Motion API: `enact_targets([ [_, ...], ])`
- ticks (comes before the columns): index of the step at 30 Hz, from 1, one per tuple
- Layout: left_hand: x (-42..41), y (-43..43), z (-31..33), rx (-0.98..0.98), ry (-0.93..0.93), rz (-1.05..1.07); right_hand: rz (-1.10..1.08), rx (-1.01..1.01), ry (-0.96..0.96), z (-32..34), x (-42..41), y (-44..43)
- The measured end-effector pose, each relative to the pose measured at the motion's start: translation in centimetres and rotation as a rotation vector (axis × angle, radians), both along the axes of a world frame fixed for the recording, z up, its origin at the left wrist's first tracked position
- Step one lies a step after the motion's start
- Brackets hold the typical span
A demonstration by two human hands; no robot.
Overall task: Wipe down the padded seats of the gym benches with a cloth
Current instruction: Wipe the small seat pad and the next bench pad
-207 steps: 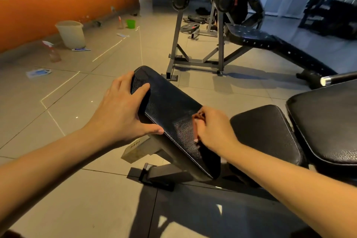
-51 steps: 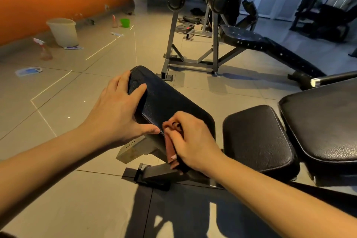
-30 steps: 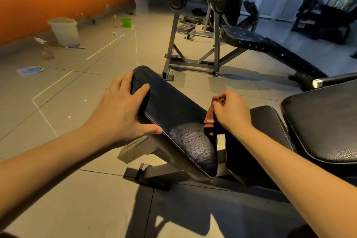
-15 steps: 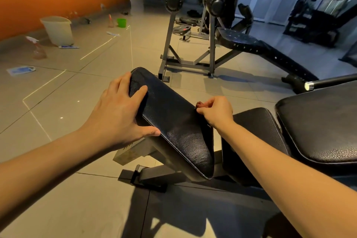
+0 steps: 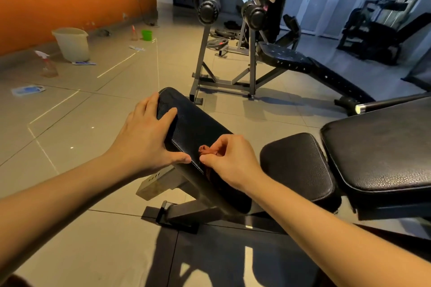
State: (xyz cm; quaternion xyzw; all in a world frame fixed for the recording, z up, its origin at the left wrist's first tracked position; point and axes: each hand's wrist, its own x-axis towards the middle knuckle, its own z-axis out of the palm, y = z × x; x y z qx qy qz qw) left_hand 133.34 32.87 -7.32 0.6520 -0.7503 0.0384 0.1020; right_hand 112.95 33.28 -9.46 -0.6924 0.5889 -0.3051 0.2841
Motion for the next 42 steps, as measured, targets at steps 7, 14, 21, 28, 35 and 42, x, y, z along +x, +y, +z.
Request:
enact_targets([
  [7, 0.2, 0.0, 0.3, 0.001, 0.001, -0.017, -0.148, 0.046, -0.095, 2.0, -4.8, -1.5],
  [14, 0.2, -0.2, 0.0, -0.016, -0.004, -0.017, -0.313, -0.101, 0.272, -2.9, -7.1, -5.7],
  [21, 0.2, -0.1, 0.2, -0.004, -0.011, -0.023, -0.311, 0.036, 0.121, -4.6, -7.0, -5.2],
  [28, 0.1, -0.1, 0.1, -0.023, -0.014, -0.018, -0.162, 0.288, -0.173, -2.4, -7.3, -3.5],
  [35, 0.0, 0.2, 0.4, 0.001, 0.010, -0.018, 0.155, 0.197, 0.162, -2.1, -8.8, -3.7],
  [42, 0.2, 0.0, 0.3, -0.006, -0.007, -0.018, 0.078, 0.108, 0.222, -3.5, -7.7, -2.1],
])
